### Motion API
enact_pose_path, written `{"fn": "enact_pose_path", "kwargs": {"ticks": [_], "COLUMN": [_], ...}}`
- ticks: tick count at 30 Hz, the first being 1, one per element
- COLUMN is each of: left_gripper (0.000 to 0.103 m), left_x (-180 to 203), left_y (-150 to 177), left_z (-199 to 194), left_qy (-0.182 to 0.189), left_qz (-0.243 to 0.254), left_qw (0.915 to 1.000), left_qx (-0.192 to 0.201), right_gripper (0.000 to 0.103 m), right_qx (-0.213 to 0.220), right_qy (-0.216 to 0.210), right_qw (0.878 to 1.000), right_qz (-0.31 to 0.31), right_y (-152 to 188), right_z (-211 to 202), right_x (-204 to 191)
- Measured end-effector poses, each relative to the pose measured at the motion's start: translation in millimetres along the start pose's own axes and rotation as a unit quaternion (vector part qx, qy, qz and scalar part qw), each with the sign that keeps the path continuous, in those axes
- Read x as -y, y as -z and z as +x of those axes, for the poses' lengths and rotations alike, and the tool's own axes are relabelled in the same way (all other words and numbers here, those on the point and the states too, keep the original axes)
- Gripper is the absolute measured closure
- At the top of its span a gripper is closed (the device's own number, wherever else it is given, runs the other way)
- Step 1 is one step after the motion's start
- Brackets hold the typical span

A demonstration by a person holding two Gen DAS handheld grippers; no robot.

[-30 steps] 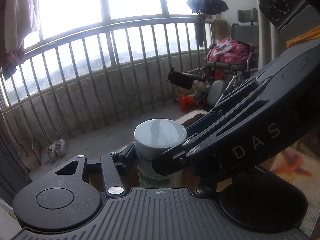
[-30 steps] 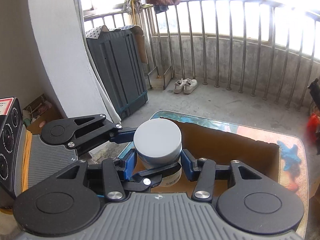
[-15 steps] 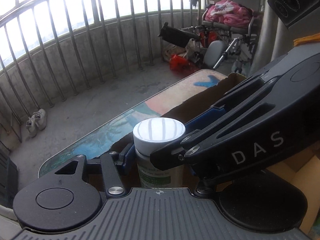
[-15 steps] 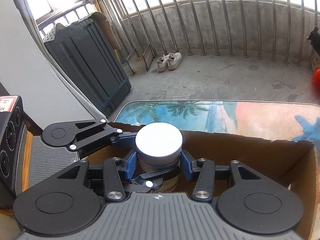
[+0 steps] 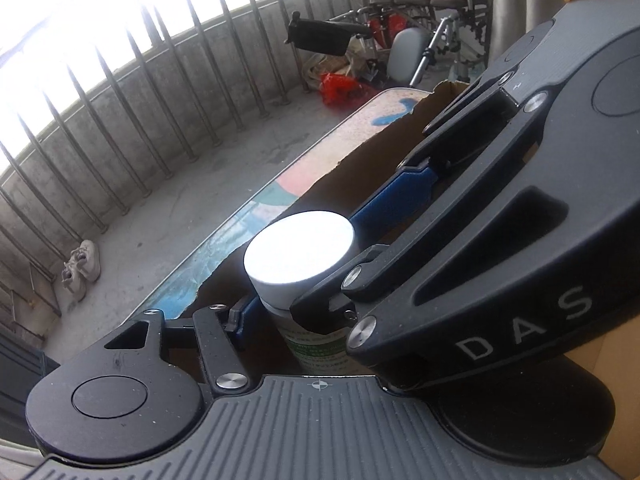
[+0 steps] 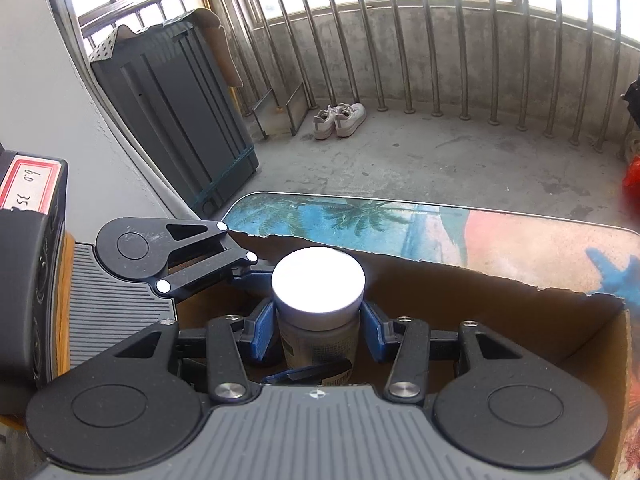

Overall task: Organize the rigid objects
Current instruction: 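Carry the white jar into the box and release it upright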

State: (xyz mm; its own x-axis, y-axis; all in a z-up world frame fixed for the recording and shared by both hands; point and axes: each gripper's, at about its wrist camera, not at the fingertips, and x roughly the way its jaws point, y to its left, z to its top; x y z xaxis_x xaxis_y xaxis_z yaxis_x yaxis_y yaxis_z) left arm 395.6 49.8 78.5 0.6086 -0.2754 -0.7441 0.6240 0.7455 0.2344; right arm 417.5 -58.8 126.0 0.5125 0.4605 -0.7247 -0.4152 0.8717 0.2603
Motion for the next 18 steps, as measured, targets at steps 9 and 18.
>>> {"fn": "enact_pose_path", "kwargs": {"ticks": [9,18], "left_gripper": [0.029,0.055], "left_x": [-5,-8], "left_y": [4,7], "left_z": [-14,-23], "left_qy": [-0.032,-0.009], "left_qz": [-0.004,-0.031], "left_qw": [0.9989,0.9995], "left_qx": [-0.034,-0.002], "right_gripper": [0.053,0.055], "right_qx": [0.021,0.023], "right_qy": [0.024,0.025], "right_qw": [0.997,0.996], "right_qz": [-0.070,-0.080], "right_y": [9,8], "right_z": [1,2], "right_x": [-22,-35]}}
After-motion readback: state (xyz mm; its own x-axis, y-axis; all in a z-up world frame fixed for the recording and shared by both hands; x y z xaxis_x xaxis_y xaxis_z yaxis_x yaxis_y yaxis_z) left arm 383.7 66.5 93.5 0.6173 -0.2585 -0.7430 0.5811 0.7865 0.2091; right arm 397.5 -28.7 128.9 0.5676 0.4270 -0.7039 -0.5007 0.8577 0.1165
